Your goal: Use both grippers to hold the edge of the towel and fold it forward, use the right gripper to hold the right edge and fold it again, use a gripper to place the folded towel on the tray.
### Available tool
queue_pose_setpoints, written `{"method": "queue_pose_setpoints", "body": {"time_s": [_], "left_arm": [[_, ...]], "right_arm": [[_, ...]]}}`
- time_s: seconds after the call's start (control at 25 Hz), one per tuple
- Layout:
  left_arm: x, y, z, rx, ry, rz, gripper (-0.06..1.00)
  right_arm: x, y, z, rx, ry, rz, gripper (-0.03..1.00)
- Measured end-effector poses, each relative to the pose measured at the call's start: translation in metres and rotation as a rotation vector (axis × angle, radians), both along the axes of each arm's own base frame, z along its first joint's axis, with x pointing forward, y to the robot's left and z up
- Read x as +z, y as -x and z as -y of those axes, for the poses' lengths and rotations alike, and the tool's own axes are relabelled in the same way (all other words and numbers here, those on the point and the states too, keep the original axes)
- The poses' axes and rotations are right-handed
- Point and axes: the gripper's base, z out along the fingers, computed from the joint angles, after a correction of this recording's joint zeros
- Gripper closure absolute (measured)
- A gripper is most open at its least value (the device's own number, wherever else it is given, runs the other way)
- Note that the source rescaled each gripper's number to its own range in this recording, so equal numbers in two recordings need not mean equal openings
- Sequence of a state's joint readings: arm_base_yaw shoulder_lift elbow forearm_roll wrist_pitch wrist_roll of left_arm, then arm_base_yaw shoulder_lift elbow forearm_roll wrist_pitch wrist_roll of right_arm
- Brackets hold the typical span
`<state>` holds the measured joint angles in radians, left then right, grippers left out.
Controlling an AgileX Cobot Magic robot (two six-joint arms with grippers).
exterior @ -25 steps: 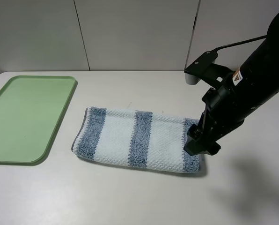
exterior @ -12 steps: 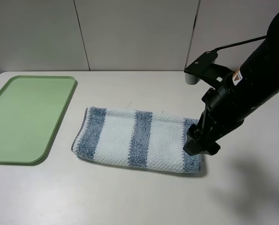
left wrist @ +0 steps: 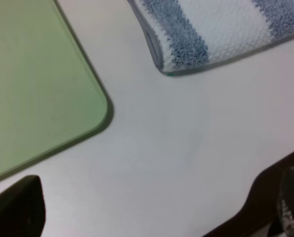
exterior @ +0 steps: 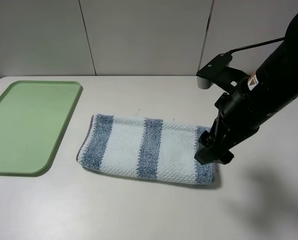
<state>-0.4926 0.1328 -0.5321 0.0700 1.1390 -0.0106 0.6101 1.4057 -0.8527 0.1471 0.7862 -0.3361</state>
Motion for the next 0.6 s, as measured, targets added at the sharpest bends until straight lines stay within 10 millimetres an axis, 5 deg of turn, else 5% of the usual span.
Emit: {"method": "queue_pose_setpoints", "body": {"time_s": [0.32,0.6], "left_arm": [[0.0,0.008,-0.003,0.201,0.018,0.05,0.01],[-0.001,0.023,-0.003,0.412,0.037,0.136,0.01]], "right_arm": [[0.0,-0.001,0.0,-0.017,-0.009,0.004,-0.03],[0.002,-0.006,-0.003,-0.226,-0.094,-0.001,-0.03]]}}
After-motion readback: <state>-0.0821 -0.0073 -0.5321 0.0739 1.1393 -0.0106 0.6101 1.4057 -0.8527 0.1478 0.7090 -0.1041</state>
